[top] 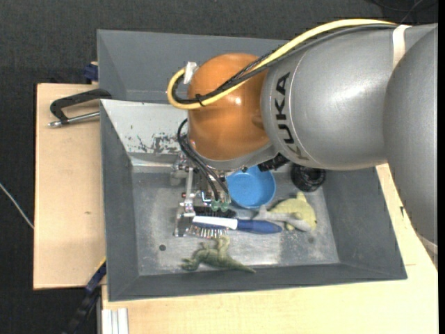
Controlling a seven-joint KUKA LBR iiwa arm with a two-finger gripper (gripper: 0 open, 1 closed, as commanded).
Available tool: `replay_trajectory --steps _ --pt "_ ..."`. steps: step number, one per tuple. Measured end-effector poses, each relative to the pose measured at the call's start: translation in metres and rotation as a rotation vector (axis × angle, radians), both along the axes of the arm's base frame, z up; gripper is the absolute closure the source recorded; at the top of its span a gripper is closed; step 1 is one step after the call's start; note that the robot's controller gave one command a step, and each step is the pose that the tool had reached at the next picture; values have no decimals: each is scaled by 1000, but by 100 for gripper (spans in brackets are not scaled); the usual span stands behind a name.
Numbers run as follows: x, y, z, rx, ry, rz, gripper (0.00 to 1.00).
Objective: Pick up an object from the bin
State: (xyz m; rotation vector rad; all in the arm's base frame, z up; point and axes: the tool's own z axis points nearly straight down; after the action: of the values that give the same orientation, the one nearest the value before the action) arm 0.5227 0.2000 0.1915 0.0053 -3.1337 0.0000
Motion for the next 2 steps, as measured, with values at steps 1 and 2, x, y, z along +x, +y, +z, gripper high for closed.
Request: replay_trajectory --steps 1,2 --pt "8 -64 -120 5 -16 65 0" --pt "9 -62 -117 7 -22 68 100"
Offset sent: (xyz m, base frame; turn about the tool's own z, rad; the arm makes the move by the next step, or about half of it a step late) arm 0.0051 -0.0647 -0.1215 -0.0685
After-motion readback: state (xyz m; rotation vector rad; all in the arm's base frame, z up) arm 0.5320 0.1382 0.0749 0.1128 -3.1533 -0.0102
